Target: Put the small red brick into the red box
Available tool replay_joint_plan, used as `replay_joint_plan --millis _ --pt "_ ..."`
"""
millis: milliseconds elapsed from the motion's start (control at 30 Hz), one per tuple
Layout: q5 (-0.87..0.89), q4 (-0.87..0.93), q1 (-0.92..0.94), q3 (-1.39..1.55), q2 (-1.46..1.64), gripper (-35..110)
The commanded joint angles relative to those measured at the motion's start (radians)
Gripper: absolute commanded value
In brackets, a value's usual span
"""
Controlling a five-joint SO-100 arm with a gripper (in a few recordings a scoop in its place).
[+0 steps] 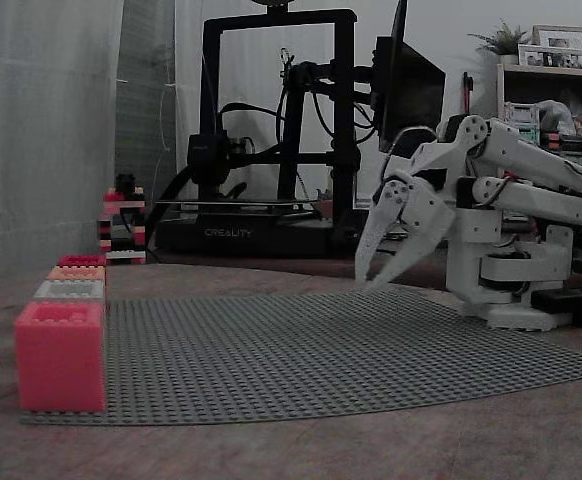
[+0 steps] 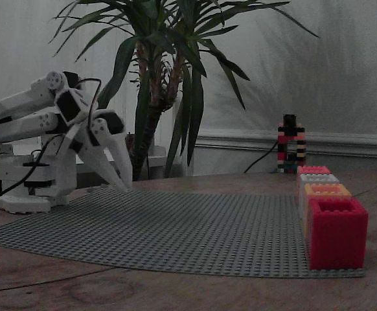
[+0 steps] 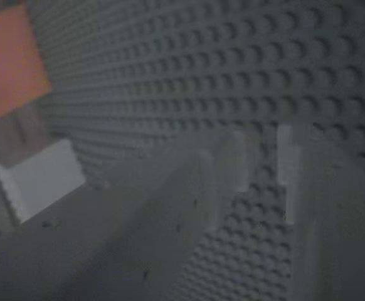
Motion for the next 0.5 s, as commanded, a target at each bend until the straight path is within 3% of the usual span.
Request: replay_joint_plan --millis 0,467 --pt "0.029 0.044 -0.034 -0.037 0.003 0" --pt "0.023 0.046 -0.069 -0.037 0.003 0"
